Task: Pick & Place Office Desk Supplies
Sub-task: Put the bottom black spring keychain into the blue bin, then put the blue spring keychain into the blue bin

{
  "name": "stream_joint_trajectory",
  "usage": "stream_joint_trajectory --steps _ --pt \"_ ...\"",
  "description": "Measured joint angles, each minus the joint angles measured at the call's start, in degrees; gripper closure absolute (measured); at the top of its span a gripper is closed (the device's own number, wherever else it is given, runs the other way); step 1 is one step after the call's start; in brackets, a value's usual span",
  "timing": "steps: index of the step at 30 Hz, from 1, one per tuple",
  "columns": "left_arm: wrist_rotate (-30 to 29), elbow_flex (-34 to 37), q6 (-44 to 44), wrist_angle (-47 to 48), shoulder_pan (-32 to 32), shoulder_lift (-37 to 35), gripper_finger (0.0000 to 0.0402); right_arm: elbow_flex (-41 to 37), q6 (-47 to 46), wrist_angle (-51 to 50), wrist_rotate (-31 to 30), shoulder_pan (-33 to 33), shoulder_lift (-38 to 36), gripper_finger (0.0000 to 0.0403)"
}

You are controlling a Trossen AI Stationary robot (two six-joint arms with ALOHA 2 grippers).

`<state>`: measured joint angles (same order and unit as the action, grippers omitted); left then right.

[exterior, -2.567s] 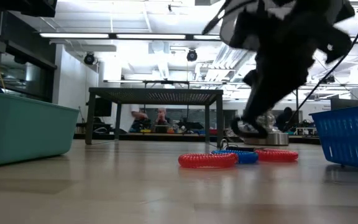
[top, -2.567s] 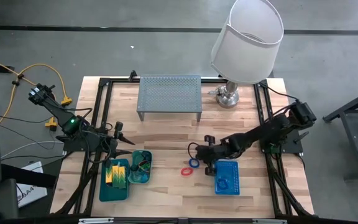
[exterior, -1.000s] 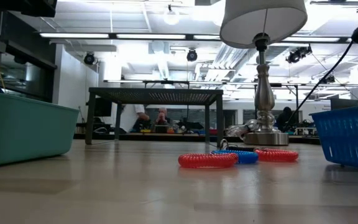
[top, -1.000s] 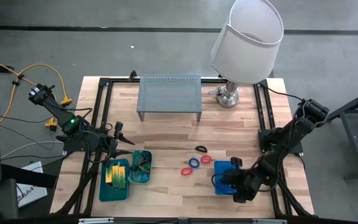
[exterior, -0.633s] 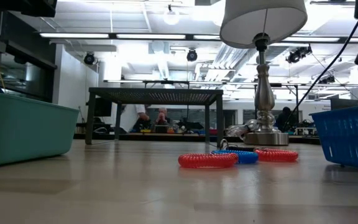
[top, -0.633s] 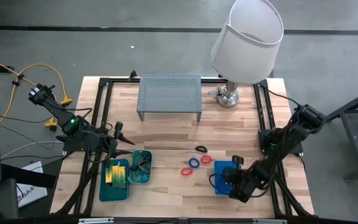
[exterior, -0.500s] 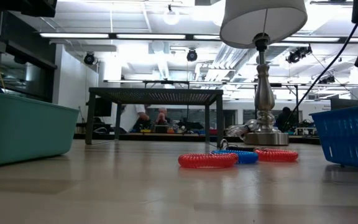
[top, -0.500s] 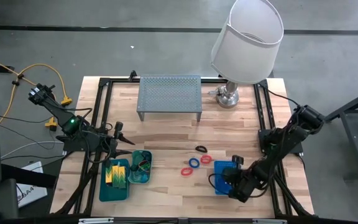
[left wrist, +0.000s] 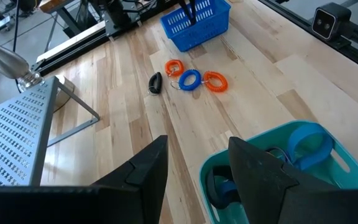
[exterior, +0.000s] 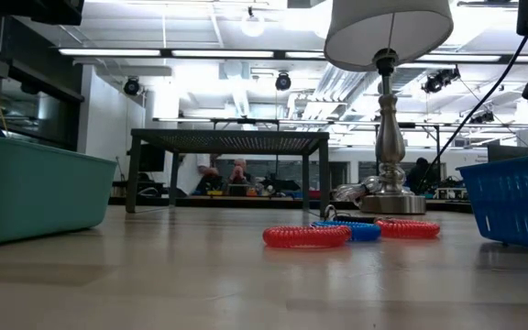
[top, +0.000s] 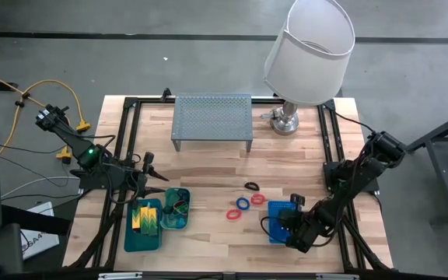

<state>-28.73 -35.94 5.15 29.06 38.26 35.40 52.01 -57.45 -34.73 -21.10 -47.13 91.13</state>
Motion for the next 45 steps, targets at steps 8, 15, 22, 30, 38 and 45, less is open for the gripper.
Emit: stream_joint_trajectory --steps 8,15,22,30,38,45 --pt "0.0 0.0 0.0 0.0 0.0 0.0 0.0240 0.0 0.0 0.0 0.2 0.0 0.0 0.0394" --pt "0.0 0.0 0.0 0.0 0.0 0.0 0.0240 0.0 0.0 -0.1 0.2 0.0 0.0 0.0371" --pt "0.0 0.0 0.0 0.0 0.0 0.0 0.0240 0.0 -1.2 -0.6 0.1 0.0 0.0 0.0324" --pt "0.0 0.0 0.0 0.0 0.0 0.0 0.0240 0.0 -1.2 -0.4 0.1 0.7 -0.4 0.0313" --pt "0.0 0.0 0.0 0.0 0.0 0.0 0.0240 0.0 7.9 2.7 0.2 6.1 -7.1 0.0314" --pt "0.0 0.0 0.0 0.0 0.0 0.0 0.0240 0.0 16.9 6.8 2.7 10.6 -9.5 0.0312"
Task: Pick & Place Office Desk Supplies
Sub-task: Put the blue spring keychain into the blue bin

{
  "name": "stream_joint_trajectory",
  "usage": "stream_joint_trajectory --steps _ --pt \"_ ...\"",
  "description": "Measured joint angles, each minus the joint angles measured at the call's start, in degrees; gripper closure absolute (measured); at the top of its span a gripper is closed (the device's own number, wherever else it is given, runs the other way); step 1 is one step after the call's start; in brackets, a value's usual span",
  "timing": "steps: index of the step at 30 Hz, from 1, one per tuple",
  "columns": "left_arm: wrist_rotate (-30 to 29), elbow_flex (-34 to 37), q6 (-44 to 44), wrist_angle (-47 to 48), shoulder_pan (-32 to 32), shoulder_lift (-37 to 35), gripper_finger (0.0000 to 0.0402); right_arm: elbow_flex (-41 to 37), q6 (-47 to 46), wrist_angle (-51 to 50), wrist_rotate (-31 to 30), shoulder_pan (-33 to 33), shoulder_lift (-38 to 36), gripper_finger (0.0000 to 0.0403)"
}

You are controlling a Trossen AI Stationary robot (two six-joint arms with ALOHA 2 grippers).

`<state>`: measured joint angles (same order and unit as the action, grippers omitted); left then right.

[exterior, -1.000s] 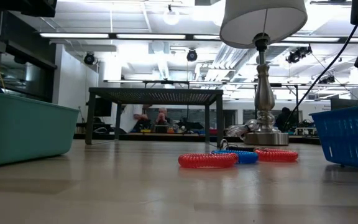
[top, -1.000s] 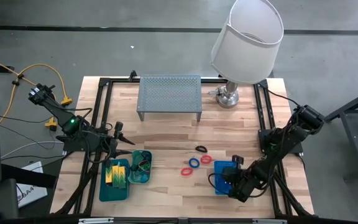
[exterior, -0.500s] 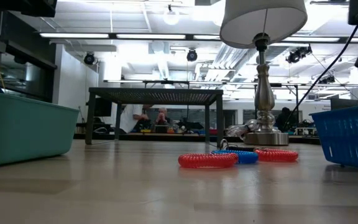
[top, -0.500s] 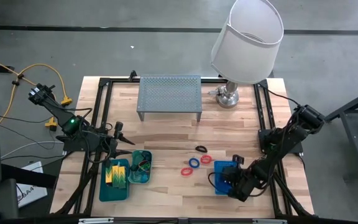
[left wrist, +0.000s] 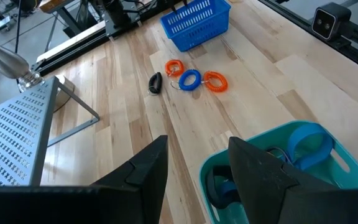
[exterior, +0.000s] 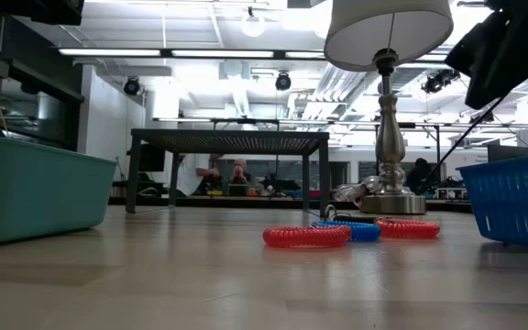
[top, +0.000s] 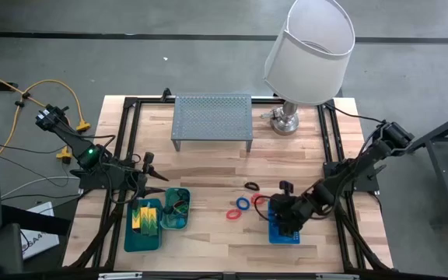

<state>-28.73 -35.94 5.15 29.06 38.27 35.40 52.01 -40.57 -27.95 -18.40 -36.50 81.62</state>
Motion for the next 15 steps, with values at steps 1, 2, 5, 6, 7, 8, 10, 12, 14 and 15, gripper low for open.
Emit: stream_joint_trajectory --steps 1,2,5,6,7,8,10,12,14,15 --pt "0.0 0.0 0.0 0.0 0.0 0.0 0.0240 0.0 0.3 0.0 0.5 0.3 0.0 0.0312" --pt "0.0 0.0 0.0 0.0 0.0 0.0 0.0240 0.0 0.5 0.3 0.7 0.5 0.0 0.0312" --pt "0.0 0.0 0.0 0.0 0.0 0.0 0.0240 0.0 1.6 0.6 0.7 1.2 0.3 0.0312" --pt "0.0 0.0 0.0 0.0 0.0 0.0 0.0240 0.0 2.1 0.8 0.7 1.6 0.3 0.0312" --pt "0.0 0.0 0.0 0.0 0.0 0.0 0.0240 0.0 2.9 1.5 0.7 2.0 0.3 0.0312" --pt "0.0 0.0 0.0 0.0 0.0 0.0 0.0240 0.0 3.8 2.0 0.7 2.4 0.3 0.0312" --pt "0.0 0.0 0.0 0.0 0.0 0.0 0.0240 0.0 6.2 2.7 0.6 3.5 0.3 0.0312" --pt "0.0 0.0 0.0 0.0 0.0 0.0 0.0240 0.0 9.4 3.9 0.7 4.7 0.3 0.0312" --pt "0.0 0.0 0.0 0.0 0.0 0.0 0.0240 0.0 13.4 4.8 0.7 6.0 0.3 0.0312" --pt "0.0 0.0 0.0 0.0 0.0 0.0 0.0240 0.0 15.7 5.7 0.7 6.8 0.7 0.0312"
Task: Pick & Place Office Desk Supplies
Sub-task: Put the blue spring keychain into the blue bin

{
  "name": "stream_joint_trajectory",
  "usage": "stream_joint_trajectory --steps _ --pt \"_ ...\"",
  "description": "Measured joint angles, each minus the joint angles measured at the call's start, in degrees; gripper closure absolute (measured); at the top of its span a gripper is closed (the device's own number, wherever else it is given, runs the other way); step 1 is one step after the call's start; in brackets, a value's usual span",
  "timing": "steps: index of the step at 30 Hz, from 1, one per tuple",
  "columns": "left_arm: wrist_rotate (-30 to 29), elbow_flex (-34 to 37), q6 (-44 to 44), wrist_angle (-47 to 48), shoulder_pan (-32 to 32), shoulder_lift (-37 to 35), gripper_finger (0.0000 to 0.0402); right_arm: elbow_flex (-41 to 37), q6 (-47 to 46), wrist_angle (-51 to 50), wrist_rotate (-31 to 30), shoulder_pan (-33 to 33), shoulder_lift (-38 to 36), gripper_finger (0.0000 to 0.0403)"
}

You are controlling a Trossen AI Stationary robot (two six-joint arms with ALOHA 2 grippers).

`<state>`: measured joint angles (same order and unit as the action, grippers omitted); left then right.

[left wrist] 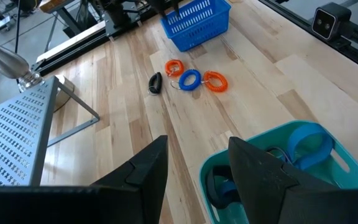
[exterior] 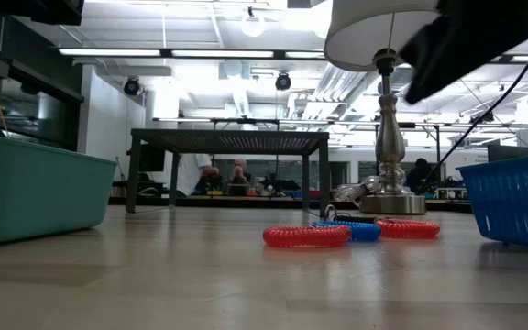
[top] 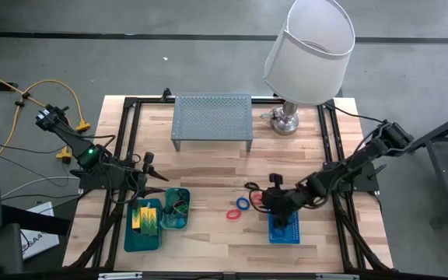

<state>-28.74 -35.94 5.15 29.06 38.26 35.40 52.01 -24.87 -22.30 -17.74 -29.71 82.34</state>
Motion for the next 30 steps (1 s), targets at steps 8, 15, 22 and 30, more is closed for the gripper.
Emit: stream_joint_trajectory --steps 8,15,22,30 --pt "0.0 0.0 0.0 0.0 0.0 0.0 0.0240 0.0 15.5 9.5 8.1 7.1 6.6 0.0312" --pt "0.0 0.0 0.0 0.0 0.0 0.0 0.0240 0.0 26.3 17.5 11.0 13.6 12.0 0.0312" --pt "0.0 0.0 0.0 0.0 0.0 0.0 0.0240 0.0 28.2 18.2 14.0 17.3 16.5 0.0312" --pt "0.0 0.0 0.0 0.0 0.0 0.0 0.0240 0.0 32.0 18.3 15.3 16.9 16.6 0.0312"
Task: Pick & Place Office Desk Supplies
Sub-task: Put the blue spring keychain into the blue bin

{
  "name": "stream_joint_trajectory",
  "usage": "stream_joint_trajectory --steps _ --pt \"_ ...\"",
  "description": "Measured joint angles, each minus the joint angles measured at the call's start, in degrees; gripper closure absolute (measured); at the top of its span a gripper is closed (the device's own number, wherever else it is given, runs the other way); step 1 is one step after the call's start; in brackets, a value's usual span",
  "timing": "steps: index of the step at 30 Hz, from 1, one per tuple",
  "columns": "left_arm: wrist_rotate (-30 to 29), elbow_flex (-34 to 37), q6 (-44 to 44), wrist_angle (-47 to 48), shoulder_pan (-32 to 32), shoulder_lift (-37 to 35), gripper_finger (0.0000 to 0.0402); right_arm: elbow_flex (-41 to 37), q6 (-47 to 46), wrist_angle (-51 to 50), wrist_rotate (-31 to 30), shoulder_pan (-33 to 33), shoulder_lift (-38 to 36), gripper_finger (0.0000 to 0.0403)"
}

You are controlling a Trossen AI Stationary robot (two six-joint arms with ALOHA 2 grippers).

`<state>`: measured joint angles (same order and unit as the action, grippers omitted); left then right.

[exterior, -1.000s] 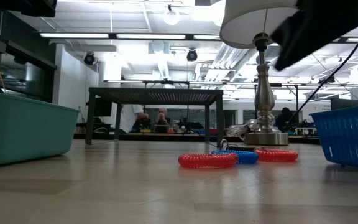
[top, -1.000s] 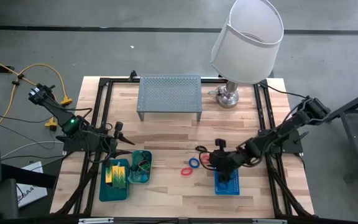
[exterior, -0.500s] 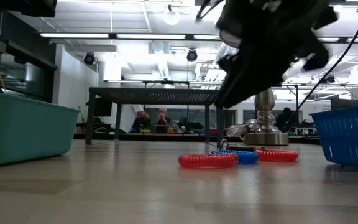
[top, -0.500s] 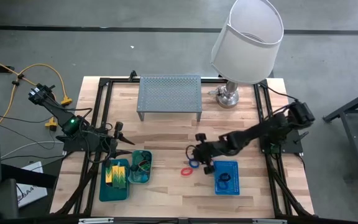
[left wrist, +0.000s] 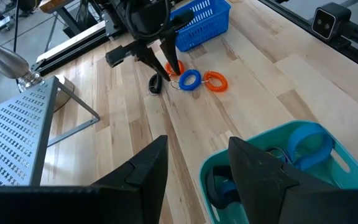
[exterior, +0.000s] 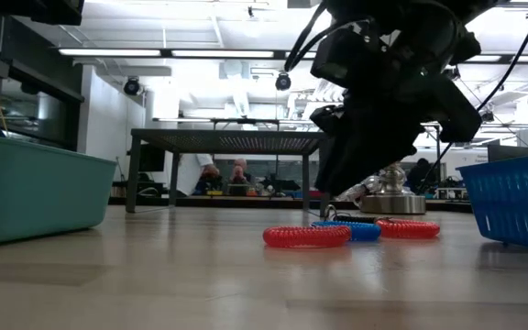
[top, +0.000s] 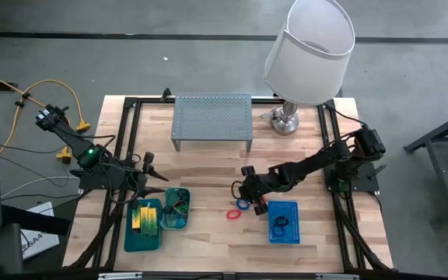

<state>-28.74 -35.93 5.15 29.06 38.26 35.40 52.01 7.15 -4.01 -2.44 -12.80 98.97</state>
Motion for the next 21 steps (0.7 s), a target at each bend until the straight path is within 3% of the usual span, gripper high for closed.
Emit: stream_joint_trajectory --steps 10,21 --pt "0.0 0.0 0.0 0.0 0.0 0.0 0.0240 0.0 7.9 -0.1 1.4 0.9 0.0 0.0312" --pt "0.0 0.0 0.0 0.0 0.0 0.0 0.0240 0.0 9.4 -0.9 1.3 1.6 0.0 0.0312"
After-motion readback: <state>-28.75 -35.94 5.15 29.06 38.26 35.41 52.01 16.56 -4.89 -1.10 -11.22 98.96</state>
